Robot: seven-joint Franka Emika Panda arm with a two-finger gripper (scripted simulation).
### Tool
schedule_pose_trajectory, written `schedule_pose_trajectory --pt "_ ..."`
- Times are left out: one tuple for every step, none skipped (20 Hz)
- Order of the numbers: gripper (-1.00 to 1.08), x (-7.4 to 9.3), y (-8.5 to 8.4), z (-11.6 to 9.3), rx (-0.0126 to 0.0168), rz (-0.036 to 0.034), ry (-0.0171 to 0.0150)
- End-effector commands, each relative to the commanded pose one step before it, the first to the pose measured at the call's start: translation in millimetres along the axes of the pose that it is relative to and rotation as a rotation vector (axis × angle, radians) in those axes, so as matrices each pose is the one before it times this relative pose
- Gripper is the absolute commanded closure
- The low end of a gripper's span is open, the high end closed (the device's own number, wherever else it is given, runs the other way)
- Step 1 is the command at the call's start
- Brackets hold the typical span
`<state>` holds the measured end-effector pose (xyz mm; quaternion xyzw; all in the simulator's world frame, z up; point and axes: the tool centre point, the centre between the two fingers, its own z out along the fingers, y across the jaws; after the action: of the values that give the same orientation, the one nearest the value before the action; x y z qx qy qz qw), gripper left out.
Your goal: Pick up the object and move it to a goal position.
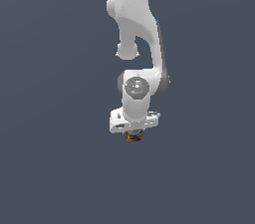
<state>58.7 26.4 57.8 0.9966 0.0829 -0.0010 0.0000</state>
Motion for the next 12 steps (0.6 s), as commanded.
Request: schedule_pose_trajectory --pt "1.08 -0.17 0.16 -0.69 -0.00006 -0.00006 0.00057" --pt "1.08 -0.56 0.29 -0.96 0.0 0.0 0.0" --pt "1.08 -0.78 0.41 -1.35 0.0 0.0 0.0" --pt "1.08 -1.01 0.53 -1.74 0.0 0.0 0.0" --pt "1.08 -1.23 0.65 -2.14 0.0 0.0 0.0" --pt "1.08 -1.46 0.77 -2.54 0.0 0.0 0.0" --pt "1.08 -1.69 0.89 -2.94 0.0 0.0 0.0" --pt "1.08 -1.92 1.01 -3.34 0.0 0.0 0.0" --pt "1.08 -2.16 1.13 -3.75 0.0 0.0 0.0" --pt "1.08 -2.4 1.26 -4.17 0.0 0.0 0.0" --pt "1.08 -2.64 1.39 -4.6 0.0 0.0 0.0" --pt "1.08 -2.88 1.52 -5.03 0.0 0.0 0.0"
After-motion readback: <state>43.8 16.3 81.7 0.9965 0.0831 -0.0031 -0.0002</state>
